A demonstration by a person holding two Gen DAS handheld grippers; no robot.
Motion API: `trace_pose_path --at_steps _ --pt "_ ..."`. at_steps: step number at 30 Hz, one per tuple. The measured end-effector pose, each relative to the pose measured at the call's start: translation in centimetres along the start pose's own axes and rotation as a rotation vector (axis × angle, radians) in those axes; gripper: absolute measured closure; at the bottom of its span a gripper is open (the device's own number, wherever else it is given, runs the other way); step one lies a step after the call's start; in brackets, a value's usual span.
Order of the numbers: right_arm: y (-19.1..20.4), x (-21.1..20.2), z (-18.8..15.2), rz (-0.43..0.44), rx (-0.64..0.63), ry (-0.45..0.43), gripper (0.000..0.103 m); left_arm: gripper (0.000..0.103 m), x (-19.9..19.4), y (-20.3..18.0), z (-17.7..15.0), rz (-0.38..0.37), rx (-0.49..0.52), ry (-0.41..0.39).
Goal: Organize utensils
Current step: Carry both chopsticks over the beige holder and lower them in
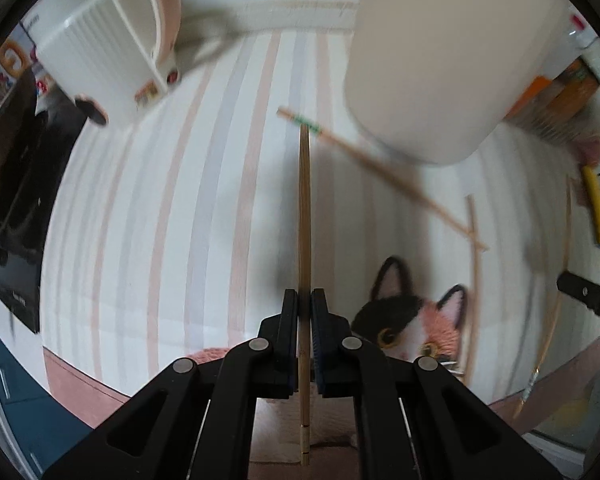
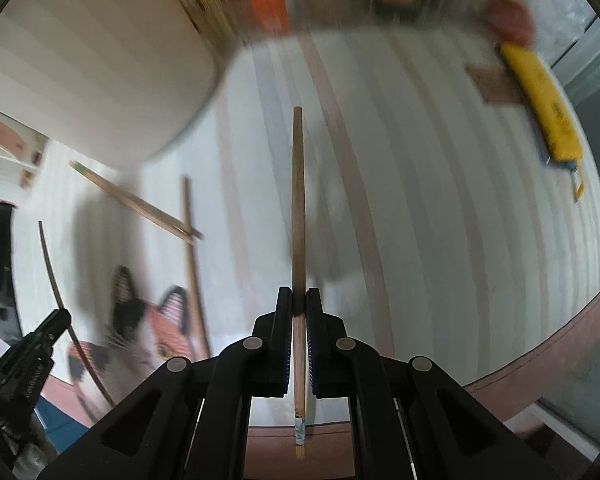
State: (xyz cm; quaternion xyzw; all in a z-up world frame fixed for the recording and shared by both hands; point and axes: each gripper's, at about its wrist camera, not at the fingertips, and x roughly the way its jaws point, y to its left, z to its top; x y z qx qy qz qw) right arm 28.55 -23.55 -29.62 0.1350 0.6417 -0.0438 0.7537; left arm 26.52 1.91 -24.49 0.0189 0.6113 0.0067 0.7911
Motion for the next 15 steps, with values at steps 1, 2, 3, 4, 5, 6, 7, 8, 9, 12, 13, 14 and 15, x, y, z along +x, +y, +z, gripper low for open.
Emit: trace_pose_path --at_steps 1,2,3,4,5,6,7,8,9,12,13,14,15 --pt "0.2 -1.0 0.1 0.008 -0.004 -0.028 0.096 0.099 -0.7 -0.1 0.1 -0.004 0.004 -0.017" --pt "0.4 -2.2 0.3 0.017 -0.007 -0.065 0.096 0.099 -1.5 -0.1 0.3 -0.016 0.003 -0.037" --pt "0.7 -3.1 0.4 0.027 -0.006 -0.088 0.096 0.099 -2.3 -0.1 0.5 -0.021 0.001 -0.056" --pt "0.8 -4.0 0.4 0.036 -0.006 -0.114 0.096 0.099 -3.0 0.3 0.6 -0.024 0.002 -0.077" --pt "1.1 -5.0 0.6 0.040 -0.009 -0.142 0.096 0.099 -3.7 0.3 0.8 -0.025 0.004 -0.100" --pt "1.4 -5.9 0.7 0.042 -0.012 -0.171 0.096 0.099 -4.5 0.2 0.8 -0.028 0.004 -0.116" --pt "1.7 -6.7 0.6 0.047 -0.013 -0.192 0.096 0.099 -5.1 0.3 1.1 -0.032 0.003 -0.133" --pt "2.0 -7.3 0.7 0.053 -0.012 -0.210 0.096 0.099 -5.7 0.2 1.1 -0.037 0.002 -0.151" --pt "2.2 -8.0 0.8 0.056 -0.014 -0.230 0.096 0.099 -6.5 0.2 1.3 -0.042 0.001 -0.169" --pt "2.8 -10.0 0.8 0.059 -0.022 -0.285 0.096 0.099 -8.4 0.3 1.8 -0.066 -0.003 -0.224" --pt "3.0 -10.6 1.0 0.064 -0.022 -0.301 0.096 0.099 -9.2 0.2 2.0 -0.076 -0.004 -0.242" --pt "3.3 -10.8 1.3 0.070 -0.021 -0.312 0.096 0.099 -9.8 0.1 2.2 -0.080 -0.003 -0.256" --pt "3.5 -11.4 1.5 0.076 -0.022 -0.325 0.096 0.099 -10.7 0.1 2.4 -0.087 -0.005 -0.276"
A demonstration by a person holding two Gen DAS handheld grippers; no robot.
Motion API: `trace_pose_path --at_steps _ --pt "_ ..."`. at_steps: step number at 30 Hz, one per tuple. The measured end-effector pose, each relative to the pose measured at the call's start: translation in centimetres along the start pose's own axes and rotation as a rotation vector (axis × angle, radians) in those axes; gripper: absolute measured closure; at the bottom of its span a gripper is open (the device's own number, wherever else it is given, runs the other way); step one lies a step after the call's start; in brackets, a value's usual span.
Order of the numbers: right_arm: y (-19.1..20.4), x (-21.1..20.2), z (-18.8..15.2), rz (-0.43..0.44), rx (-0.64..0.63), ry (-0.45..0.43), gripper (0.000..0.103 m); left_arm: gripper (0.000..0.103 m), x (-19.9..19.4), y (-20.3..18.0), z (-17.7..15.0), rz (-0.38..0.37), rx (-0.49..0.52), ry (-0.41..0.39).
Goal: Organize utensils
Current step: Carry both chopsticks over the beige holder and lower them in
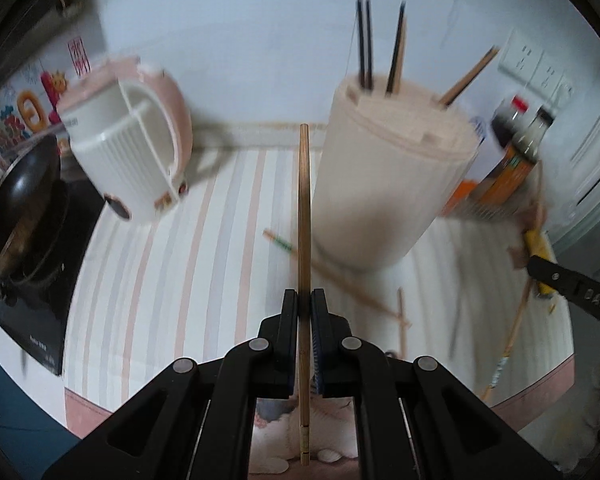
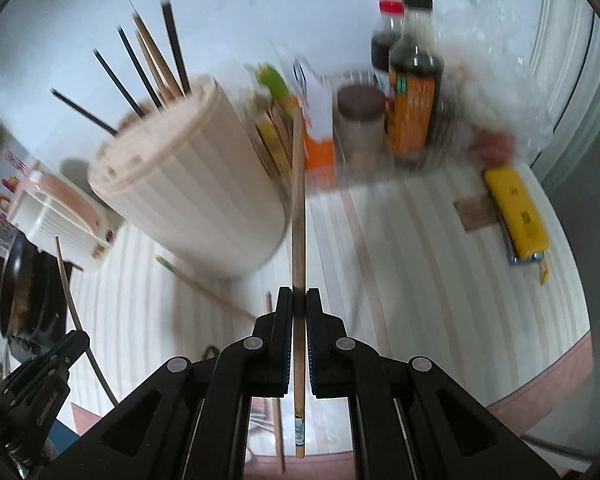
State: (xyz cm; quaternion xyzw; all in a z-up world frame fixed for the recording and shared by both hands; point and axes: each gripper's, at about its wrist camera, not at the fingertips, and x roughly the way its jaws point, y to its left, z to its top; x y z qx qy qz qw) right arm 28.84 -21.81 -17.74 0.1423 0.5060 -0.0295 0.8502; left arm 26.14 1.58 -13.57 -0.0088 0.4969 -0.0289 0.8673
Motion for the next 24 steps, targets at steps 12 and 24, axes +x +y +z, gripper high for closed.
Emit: trace_pose_path --at_steps 12,24 --pt "2.7 -7.3 6.2 0.133 0.027 -0.175 0.096 0.099 -8.8 -0.9 9.1 -0.161 -0.066 -0.246" --pt "6.1 -7.7 15.7 0.188 0.040 -0.340 0.096 0.099 -7.4 -2.8 18.0 -0.135 -0.119 -0.354"
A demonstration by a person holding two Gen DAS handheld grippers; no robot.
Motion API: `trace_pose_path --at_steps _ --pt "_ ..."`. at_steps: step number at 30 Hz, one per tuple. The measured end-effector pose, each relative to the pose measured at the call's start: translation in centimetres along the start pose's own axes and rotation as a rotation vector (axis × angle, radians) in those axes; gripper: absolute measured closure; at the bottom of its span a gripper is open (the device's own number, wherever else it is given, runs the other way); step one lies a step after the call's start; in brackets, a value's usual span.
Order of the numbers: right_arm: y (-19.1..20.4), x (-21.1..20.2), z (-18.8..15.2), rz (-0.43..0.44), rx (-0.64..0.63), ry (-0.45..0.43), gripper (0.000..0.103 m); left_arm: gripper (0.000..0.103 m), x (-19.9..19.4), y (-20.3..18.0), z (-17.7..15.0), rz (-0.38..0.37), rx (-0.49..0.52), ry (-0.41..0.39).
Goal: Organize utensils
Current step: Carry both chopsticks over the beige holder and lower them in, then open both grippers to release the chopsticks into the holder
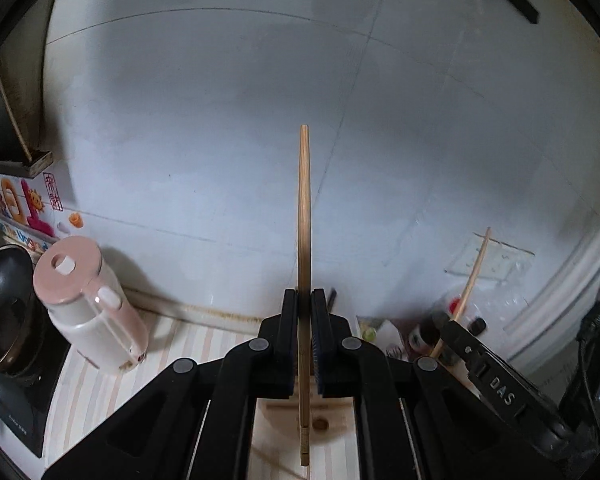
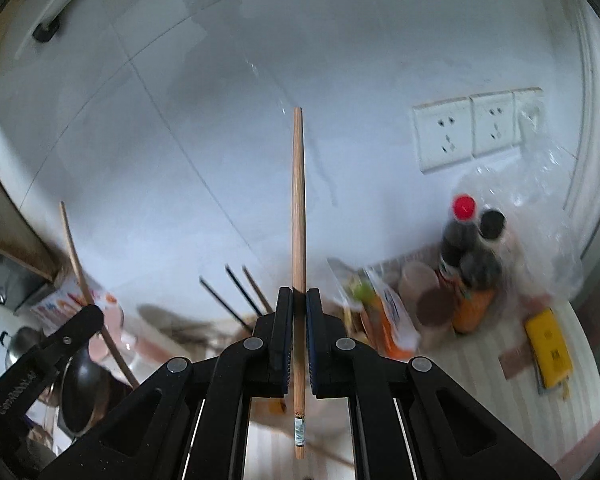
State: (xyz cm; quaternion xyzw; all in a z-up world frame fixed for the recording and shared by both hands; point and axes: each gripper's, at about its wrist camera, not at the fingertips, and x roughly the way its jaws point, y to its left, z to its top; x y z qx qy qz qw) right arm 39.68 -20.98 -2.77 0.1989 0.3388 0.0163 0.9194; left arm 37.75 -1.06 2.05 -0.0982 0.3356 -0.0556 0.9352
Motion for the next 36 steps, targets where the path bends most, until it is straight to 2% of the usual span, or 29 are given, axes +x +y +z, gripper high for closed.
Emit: trace_pose_path --at_steps 11,20,27,32,33,35,36 --pt "0.4 5.6 2.3 0.033 0.020 -0.087 0.096 0.099 7.2 0.2 1.0 0.044 -0.052 -0.016" --pt "0.1 9.4 1.6 0.045 -0.002 -0.159 0.096 0.099 11.8 1.0 -0.3 0.065 -0.072 -0.006" --pt "-0.6 10.9 0.6 0.039 -0.039 -0.121 0.096 0.099 12.2 1.0 -1.3 0.053 -0.021 0.039" --pt "-0.7 10.6 0.3 0.047 -0.088 -0.037 0.095 0.094 10.6 0.4 -0.7 0.035 0.035 0.098" --pt "-0.6 10.1 0.4 0.044 -0.096 -0.025 0.092 0.090 9.7 0.3 -0.5 0.037 0.037 0.103" --pt "-0.5 8.9 0.6 0.047 -0.094 -0.015 0.076 0.072 8.1 0.4 -0.3 0.040 0.031 0.096" --pt "-0.6 8.3 0.7 0.044 -0.093 -0.015 0.064 0.046 6.9 0.5 -0.3 0.048 0.032 0.090"
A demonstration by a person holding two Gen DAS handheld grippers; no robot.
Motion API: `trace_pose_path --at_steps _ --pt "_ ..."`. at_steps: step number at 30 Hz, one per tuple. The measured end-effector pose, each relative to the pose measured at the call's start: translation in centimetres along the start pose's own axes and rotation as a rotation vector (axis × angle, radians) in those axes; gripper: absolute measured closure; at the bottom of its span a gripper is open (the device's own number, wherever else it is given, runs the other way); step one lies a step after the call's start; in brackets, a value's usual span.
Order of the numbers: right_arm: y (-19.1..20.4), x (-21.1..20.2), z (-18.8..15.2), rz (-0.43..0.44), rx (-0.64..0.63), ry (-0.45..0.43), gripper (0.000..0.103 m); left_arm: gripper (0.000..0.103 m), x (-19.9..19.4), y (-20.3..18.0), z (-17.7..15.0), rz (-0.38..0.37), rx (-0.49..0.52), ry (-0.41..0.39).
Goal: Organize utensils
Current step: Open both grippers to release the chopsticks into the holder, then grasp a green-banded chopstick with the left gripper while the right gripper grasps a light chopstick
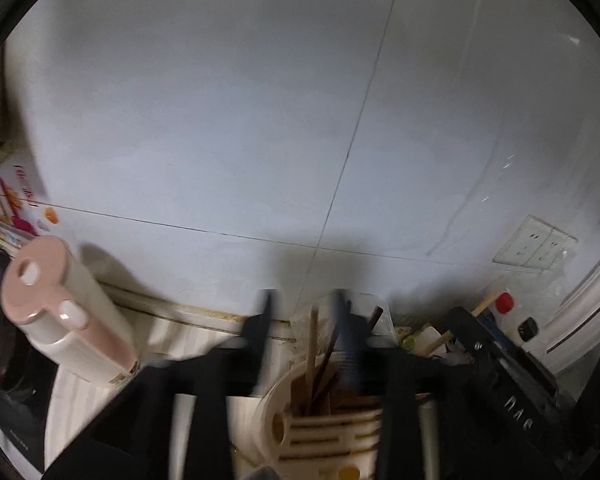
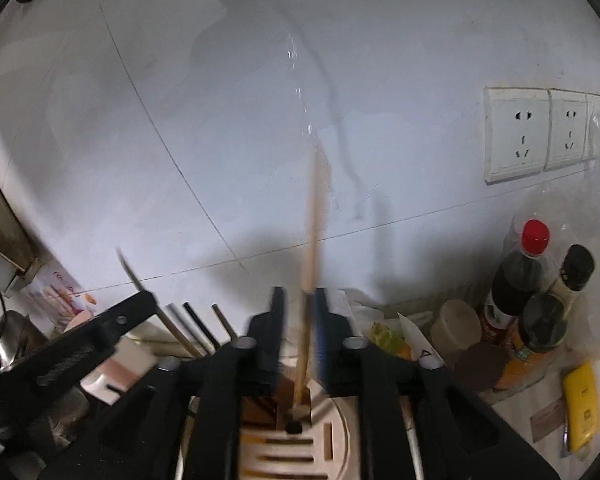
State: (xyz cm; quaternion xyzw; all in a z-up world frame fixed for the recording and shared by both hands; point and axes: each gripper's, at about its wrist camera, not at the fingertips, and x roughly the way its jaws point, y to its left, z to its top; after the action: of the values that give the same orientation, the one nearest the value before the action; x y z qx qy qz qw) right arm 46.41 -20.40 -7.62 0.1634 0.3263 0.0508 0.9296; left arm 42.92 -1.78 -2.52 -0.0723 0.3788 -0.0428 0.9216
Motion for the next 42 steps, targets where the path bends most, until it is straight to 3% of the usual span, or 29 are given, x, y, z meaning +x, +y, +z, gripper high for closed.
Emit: trace_pose_path --at_steps 1,5,7,11,13,16,19,20,22,25,29,35,37,42 --pt "0.0 -0.7 0.2 -0.003 0.003 -0.002 0.061 0.028 -0.9 0.2 -0.1 0.011 -0.002 -0.006" --pt "-0.4 -4.0 0.4 -0.018 0.034 -0.005 0.055 0.023 -4.0 1.4 -1.1 0.046 0.003 -0.023" --pt "-0.4 -5.4 0.1 -0.052 0.036 0.000 0.049 0.000 -4.5 2.0 -2.1 0.088 0.014 -0.014" --pt "-1.1 -7.6 -1.6 -0.089 0.053 0.032 0.036 0.000 -5.1 2.9 -5.3 0.162 0.045 0.027" --pt "-1.3 -8.1 -3.5 -0.101 0.050 0.062 0.025 0.000 -4.8 3.8 -7.4 0.175 0.033 0.064" --pt "-2.1 -7.3 -7.2 -0.110 0.024 0.128 0.025 0.000 -3.1 4.9 -11.1 0.232 0.045 0.147" --pt "-3.1 -4.8 -11.3 -0.109 -0.001 0.257 0.025 0.000 -0.9 6.4 -14.8 0.293 0.037 0.231" --pt "-3.6 -3.7 -12.8 -0.109 -0.008 0.309 0.026 0.000 0.1 6.8 -16.0 0.315 0.033 0.268" --pt "-4.7 -1.3 -15.9 -0.090 -0.012 0.413 0.040 0.000 2.3 7.8 -18.6 0.353 0.023 0.344" --pt "-5.4 2.0 -20.3 -0.057 -0.027 0.554 0.051 0.000 4.9 9.1 -22.0 0.388 0.001 0.453" --pt "-4.1 5.2 -24.3 -0.062 -0.147 0.655 0.053 0.000 7.1 10.9 -25.5 0.423 -0.017 0.548" --pt "-1.4 8.4 -28.4 -0.121 -0.373 0.722 0.057 0.000 8.3 11.9 -28.9 0.457 -0.008 0.621" --pt "-0.5 8.8 -29.1 -0.144 -0.442 0.737 0.087 0.000 8.2 12.2 -29.2 0.458 -0.015 0.627" --pt "0.4 8.3 -29.8 -0.157 -0.466 0.737 0.093 0.000 7.5 12.9 -29.4 0.458 -0.033 0.625"
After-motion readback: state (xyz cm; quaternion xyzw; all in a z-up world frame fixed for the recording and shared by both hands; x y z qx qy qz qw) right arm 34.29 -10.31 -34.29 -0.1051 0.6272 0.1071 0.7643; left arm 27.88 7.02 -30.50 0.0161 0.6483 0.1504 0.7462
